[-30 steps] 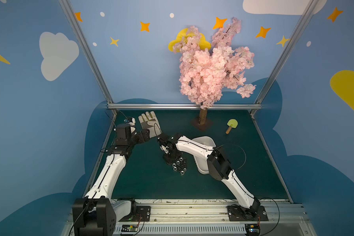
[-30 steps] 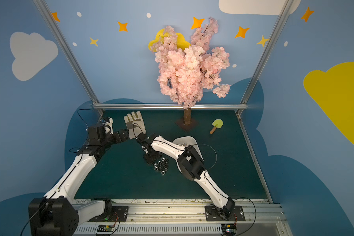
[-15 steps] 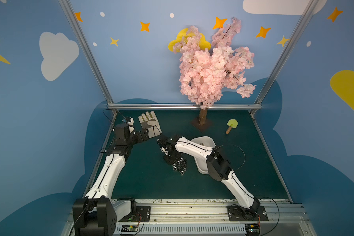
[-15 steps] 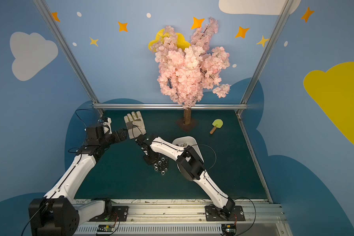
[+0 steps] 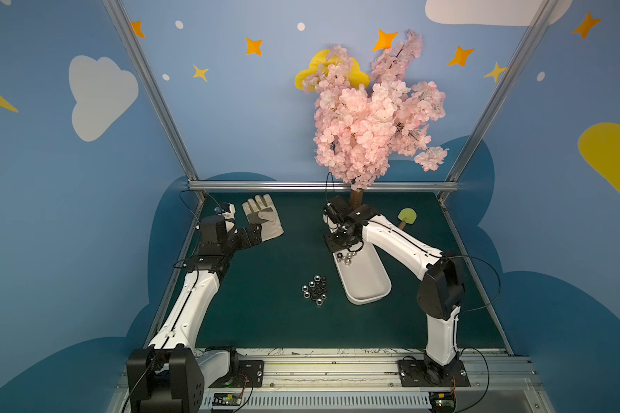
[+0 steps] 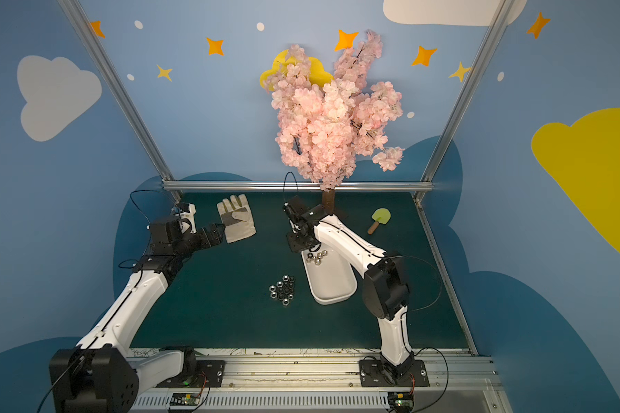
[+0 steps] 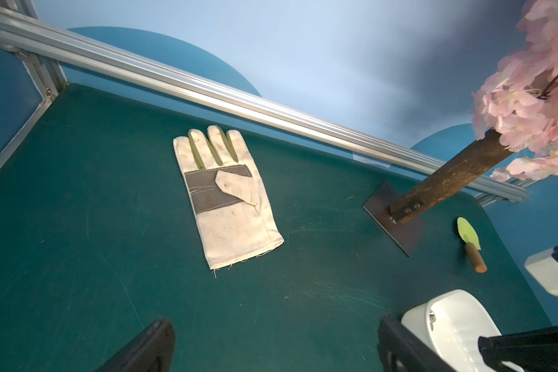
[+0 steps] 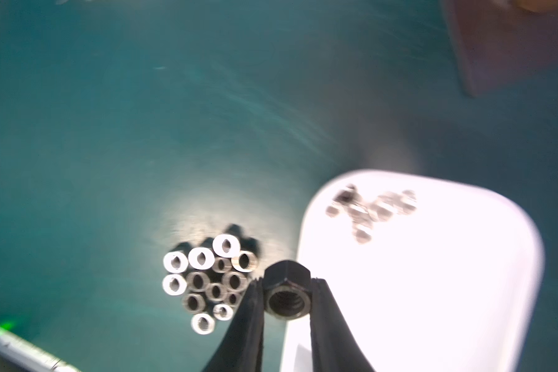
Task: Put the nuts on the desktop into the storage box
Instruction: Pick up the nut from the center of the board, then place the nut in the storage box.
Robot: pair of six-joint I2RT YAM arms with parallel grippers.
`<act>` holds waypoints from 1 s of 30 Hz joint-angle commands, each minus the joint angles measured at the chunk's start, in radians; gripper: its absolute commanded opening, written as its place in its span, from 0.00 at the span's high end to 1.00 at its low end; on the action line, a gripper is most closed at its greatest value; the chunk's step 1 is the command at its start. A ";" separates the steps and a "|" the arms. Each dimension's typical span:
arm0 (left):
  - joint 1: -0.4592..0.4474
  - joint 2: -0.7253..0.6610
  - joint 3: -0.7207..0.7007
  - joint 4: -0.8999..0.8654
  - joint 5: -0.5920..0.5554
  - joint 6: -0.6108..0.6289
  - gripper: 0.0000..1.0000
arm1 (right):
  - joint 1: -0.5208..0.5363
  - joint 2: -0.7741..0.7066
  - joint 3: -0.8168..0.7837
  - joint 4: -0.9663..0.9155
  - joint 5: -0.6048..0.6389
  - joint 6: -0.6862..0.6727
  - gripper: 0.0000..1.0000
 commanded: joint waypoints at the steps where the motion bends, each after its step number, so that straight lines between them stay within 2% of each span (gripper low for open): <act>1: -0.010 0.005 -0.005 0.050 0.172 0.026 0.00 | -0.034 -0.051 -0.131 -0.013 0.027 0.016 0.80; 6: -0.047 0.128 0.058 0.050 0.508 0.036 0.00 | -0.098 -0.097 -0.301 0.021 -0.007 0.021 0.80; 12: -0.111 0.238 0.134 -0.039 0.691 0.090 0.00 | -0.112 -0.036 -0.347 0.067 -0.014 0.025 0.78; 19: -0.146 0.263 0.163 -0.117 0.702 0.145 0.00 | -0.129 0.059 -0.281 0.103 -0.011 0.016 0.72; 24: -0.150 0.268 0.172 -0.142 0.687 0.157 0.00 | -0.139 0.116 -0.195 0.077 0.000 0.006 0.59; 27: -0.152 0.266 0.174 -0.151 0.686 0.164 0.00 | -0.133 0.084 -0.179 0.064 0.010 0.007 0.47; 30: -0.154 0.257 0.175 -0.162 0.666 0.176 0.00 | -0.121 0.019 -0.169 0.049 0.031 0.005 0.43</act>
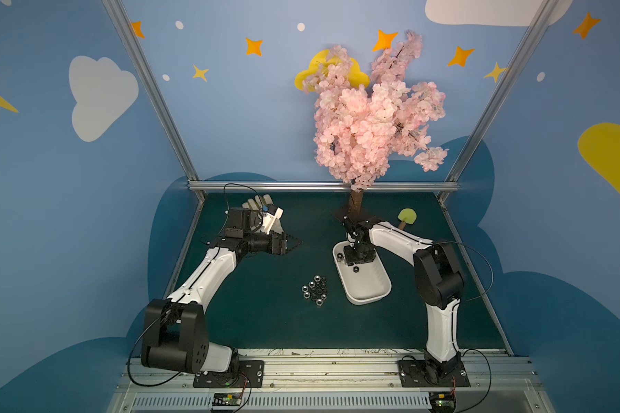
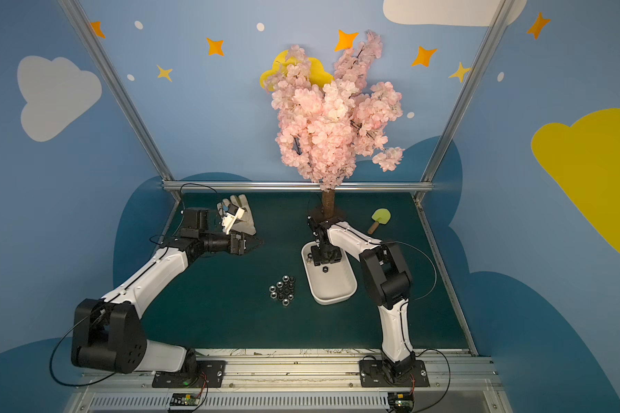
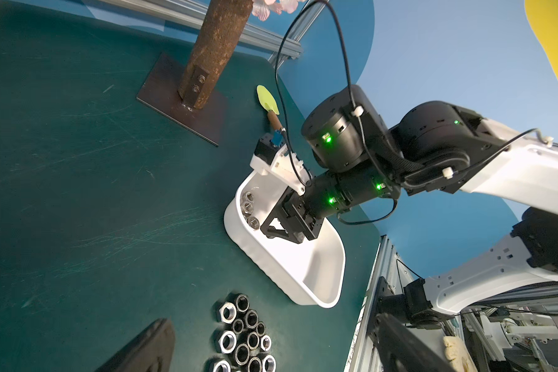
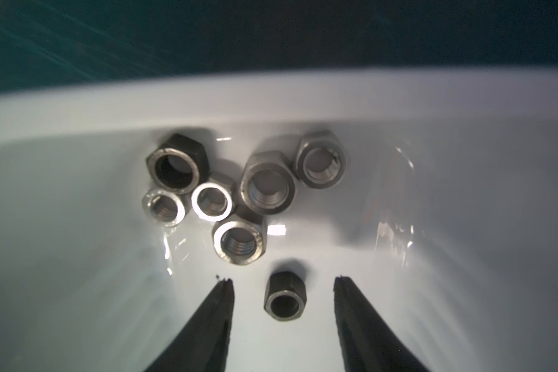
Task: Put the nuts on the desktop into the storage box
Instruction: Place the nut in the storage box, then pick up the nut from the center of the board.
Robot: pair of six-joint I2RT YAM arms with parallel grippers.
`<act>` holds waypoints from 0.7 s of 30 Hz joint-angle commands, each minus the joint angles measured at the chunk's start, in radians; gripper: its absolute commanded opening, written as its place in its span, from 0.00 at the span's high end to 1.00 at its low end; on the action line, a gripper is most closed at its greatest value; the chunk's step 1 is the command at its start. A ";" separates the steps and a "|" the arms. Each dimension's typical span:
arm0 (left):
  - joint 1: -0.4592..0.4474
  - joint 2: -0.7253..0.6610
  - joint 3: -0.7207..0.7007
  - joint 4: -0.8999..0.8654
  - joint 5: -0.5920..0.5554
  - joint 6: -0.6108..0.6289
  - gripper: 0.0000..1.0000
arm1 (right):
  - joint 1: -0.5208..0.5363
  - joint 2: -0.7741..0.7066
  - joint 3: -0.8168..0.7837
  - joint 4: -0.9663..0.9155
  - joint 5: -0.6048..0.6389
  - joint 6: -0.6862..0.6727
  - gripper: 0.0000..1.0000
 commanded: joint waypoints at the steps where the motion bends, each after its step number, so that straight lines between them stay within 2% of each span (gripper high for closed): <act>1: -0.005 -0.008 0.022 -0.037 -0.019 0.033 0.00 | 0.016 -0.102 0.034 -0.040 0.031 -0.008 0.42; 4: -0.004 -0.043 0.014 -0.041 -0.084 0.041 0.00 | 0.050 -0.169 0.063 -0.054 0.030 -0.018 0.41; 9: 0.001 -0.068 0.004 -0.023 -0.092 0.037 0.00 | 0.135 -0.186 0.123 -0.056 -0.032 -0.012 0.41; 16: 0.028 -0.094 -0.006 -0.009 -0.090 0.014 0.00 | 0.262 -0.038 0.175 -0.016 -0.054 0.032 0.42; 21: 0.040 -0.111 -0.024 0.027 -0.081 -0.009 0.00 | 0.290 0.110 0.277 -0.061 -0.069 0.038 0.42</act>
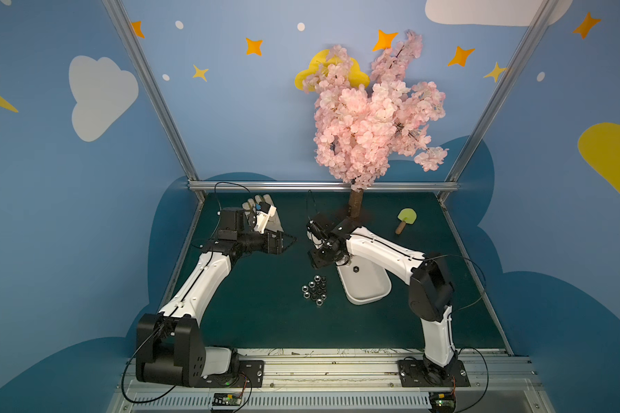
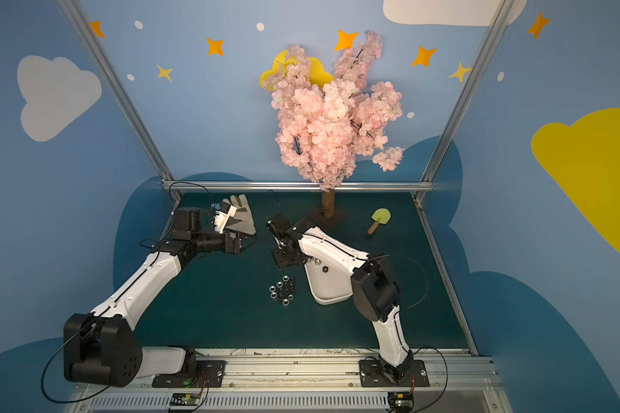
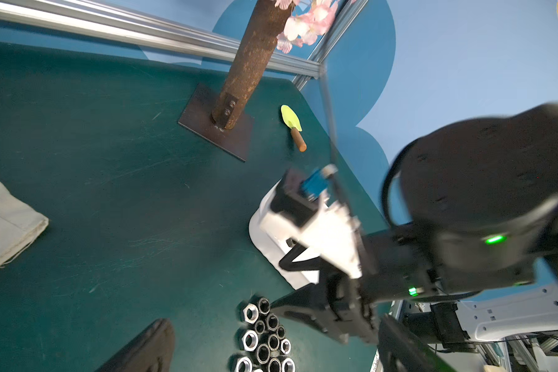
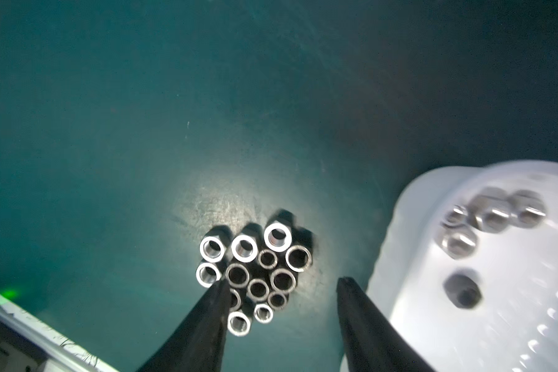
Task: Put the nuts on the desktop into the storage box
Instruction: Pick up the nut from the center of the board.
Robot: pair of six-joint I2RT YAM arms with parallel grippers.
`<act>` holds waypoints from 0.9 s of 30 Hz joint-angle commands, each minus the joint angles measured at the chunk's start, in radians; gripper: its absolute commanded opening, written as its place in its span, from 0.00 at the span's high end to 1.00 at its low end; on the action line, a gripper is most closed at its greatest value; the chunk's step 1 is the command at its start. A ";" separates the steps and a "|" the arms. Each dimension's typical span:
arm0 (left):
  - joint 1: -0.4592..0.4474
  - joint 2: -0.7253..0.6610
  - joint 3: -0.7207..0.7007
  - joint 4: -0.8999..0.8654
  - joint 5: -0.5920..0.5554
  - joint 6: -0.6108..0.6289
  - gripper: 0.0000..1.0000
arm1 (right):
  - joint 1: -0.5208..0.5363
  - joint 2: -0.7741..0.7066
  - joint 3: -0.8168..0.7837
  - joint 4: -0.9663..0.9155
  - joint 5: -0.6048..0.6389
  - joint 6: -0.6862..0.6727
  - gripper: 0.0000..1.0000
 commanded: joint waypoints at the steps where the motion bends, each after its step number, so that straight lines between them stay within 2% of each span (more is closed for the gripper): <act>1: 0.008 -0.020 -0.010 0.034 0.015 -0.012 0.00 | 0.000 0.078 0.070 -0.058 -0.012 0.016 0.42; 10: 0.012 -0.016 -0.010 0.038 0.021 -0.016 0.00 | 0.008 0.184 0.104 -0.103 -0.004 0.015 0.45; 15: 0.015 -0.024 -0.016 0.049 0.017 -0.020 0.00 | 0.021 0.190 0.086 -0.110 -0.004 0.019 0.51; 24: 0.018 -0.033 -0.023 0.054 0.003 -0.022 0.00 | 0.053 0.203 0.054 -0.104 -0.015 0.034 0.52; 27: 0.019 -0.035 -0.025 0.058 0.001 -0.024 0.00 | 0.057 0.204 0.055 -0.102 -0.009 0.036 0.57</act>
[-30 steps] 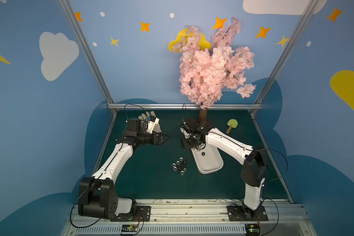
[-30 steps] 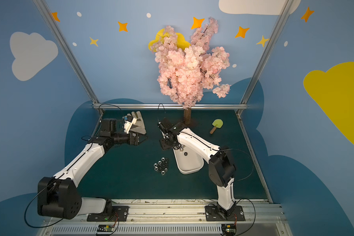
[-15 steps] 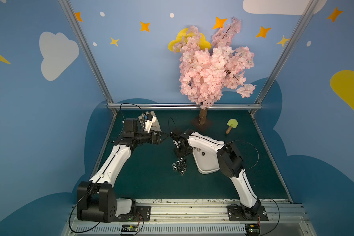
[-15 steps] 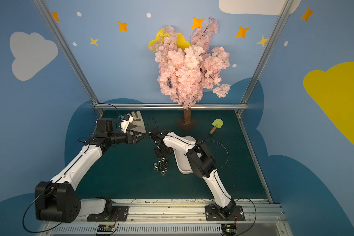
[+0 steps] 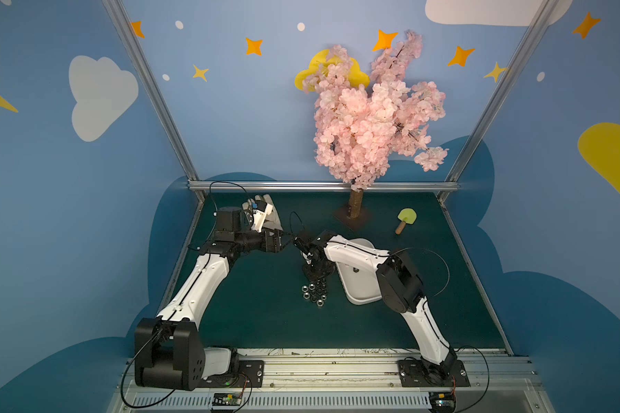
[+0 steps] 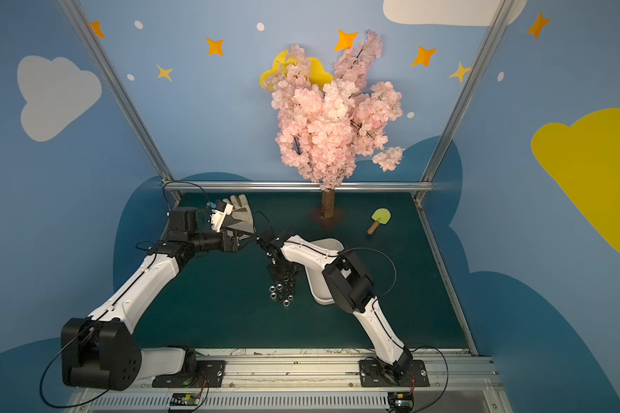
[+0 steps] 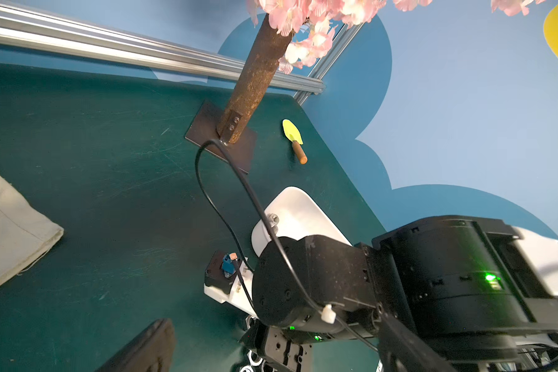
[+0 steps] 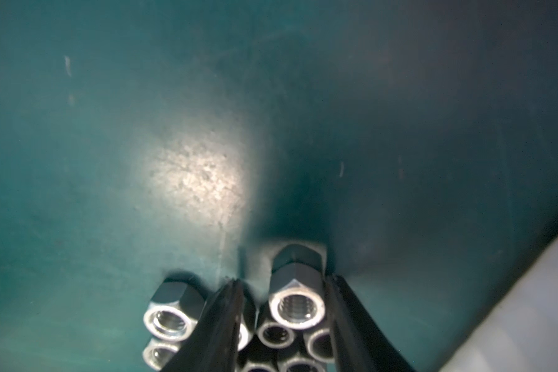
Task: Put the nuts on the desktop into the storage box
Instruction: Pick up the nut from the center of the board.
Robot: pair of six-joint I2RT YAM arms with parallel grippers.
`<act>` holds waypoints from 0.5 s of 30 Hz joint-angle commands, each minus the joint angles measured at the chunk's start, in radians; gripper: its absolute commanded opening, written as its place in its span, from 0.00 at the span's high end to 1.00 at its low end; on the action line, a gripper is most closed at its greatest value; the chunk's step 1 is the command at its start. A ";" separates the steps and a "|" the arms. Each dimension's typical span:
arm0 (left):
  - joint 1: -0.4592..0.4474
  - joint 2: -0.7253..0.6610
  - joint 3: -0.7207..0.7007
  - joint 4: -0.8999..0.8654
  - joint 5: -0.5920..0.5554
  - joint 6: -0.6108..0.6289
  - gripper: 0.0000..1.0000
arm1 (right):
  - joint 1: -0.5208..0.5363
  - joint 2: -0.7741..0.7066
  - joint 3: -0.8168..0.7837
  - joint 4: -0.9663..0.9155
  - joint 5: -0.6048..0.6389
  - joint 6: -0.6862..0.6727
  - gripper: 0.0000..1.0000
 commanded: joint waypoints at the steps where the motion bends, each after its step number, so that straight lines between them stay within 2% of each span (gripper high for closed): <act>1: 0.004 -0.023 -0.014 0.020 0.000 0.001 0.00 | 0.008 0.020 -0.011 -0.030 -0.003 0.015 0.61; 4: 0.004 -0.029 -0.014 0.016 -0.009 0.002 0.00 | 0.007 0.013 -0.007 -0.029 0.009 0.011 0.76; 6: 0.004 -0.034 -0.015 0.016 -0.015 0.003 0.00 | 0.004 0.004 0.000 -0.032 0.023 0.009 0.80; 10: 0.004 -0.034 -0.018 0.023 -0.014 -0.001 0.00 | -0.006 -0.053 0.009 -0.023 0.056 0.008 0.81; 15: 0.005 -0.035 -0.017 0.019 -0.001 -0.002 0.00 | -0.042 -0.218 -0.039 0.039 0.104 0.014 0.81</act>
